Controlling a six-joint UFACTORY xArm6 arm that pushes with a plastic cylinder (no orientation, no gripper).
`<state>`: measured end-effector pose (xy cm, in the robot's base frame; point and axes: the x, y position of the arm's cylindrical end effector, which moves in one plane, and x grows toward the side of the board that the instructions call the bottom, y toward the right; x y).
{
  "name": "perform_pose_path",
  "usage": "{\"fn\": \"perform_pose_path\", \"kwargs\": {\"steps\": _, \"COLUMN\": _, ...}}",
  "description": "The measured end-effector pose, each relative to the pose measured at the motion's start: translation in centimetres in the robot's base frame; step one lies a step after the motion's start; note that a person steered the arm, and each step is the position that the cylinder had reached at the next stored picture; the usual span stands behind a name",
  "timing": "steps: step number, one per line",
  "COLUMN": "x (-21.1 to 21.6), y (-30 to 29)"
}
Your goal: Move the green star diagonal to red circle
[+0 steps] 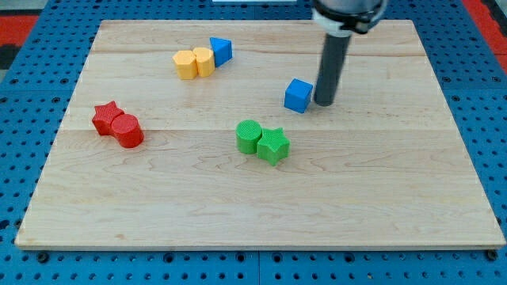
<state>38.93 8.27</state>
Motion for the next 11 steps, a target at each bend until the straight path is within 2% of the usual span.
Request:
{"fn": "perform_pose_path", "kwargs": {"steps": 2, "x": -9.0, "y": -12.2}}
{"fn": "perform_pose_path", "kwargs": {"steps": 3, "x": -8.0, "y": -7.6}}
{"fn": "perform_pose_path", "kwargs": {"steps": 4, "x": -2.1, "y": -1.0}}
{"fn": "perform_pose_path", "kwargs": {"steps": 5, "x": 5.9, "y": -0.8}}
{"fn": "perform_pose_path", "kwargs": {"steps": 6, "x": 9.8, "y": -0.8}}
{"fn": "perform_pose_path", "kwargs": {"steps": 7, "x": 9.7, "y": -3.1}}
{"fn": "perform_pose_path", "kwargs": {"steps": 9, "x": 5.2, "y": -20.1}}
{"fn": "perform_pose_path", "kwargs": {"steps": 11, "x": -2.7, "y": -21.6}}
